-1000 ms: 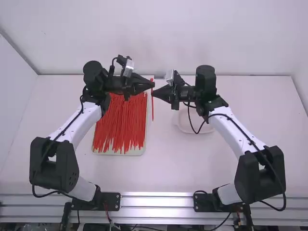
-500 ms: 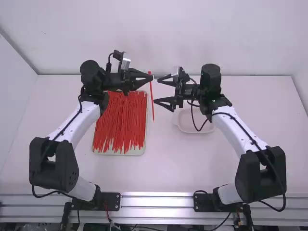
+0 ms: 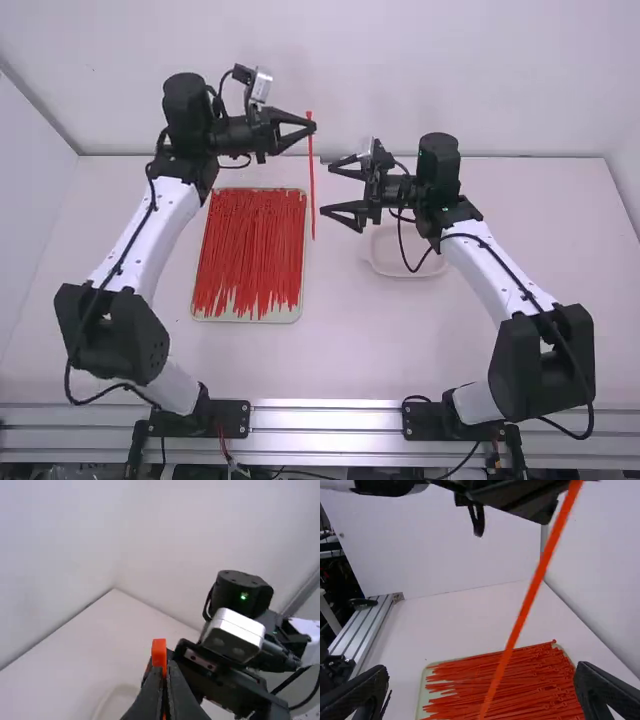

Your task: Fasten the cable tie

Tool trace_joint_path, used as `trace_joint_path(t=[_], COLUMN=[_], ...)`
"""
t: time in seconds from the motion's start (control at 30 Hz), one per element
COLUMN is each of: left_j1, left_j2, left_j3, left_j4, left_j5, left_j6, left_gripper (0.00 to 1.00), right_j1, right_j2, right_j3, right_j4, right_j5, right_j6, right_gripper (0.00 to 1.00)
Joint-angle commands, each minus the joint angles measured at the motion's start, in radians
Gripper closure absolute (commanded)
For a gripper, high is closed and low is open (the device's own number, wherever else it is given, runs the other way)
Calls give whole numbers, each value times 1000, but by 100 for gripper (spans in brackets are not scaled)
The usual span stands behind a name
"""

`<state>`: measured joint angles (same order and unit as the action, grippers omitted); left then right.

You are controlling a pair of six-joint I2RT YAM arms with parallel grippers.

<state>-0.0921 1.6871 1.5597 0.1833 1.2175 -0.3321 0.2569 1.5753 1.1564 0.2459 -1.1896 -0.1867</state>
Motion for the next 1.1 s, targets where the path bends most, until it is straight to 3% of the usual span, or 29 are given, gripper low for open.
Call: trace_joint_path(t=[0.0, 0.3, 0.53, 1.07], left_j1=[8, 42, 78, 77], left_j2=[56, 135, 137, 137], left_j3=[39, 43, 43, 43], left_j4=[-7, 76, 79, 86], left_j5=[-3, 51, 81, 156], left_j6=[-41, -304, -442, -676], left_gripper=[98, 98, 98, 98], right_j1=[-2, -23, -18, 80], right_j2=[7, 7, 7, 7], right_j3=[28, 27, 27, 27], right_j4=[-8, -98, -100, -101], right_j5=[11, 199, 192, 193], right_j6=[4, -37, -329, -972], right_gripper=[1, 1, 1, 1])
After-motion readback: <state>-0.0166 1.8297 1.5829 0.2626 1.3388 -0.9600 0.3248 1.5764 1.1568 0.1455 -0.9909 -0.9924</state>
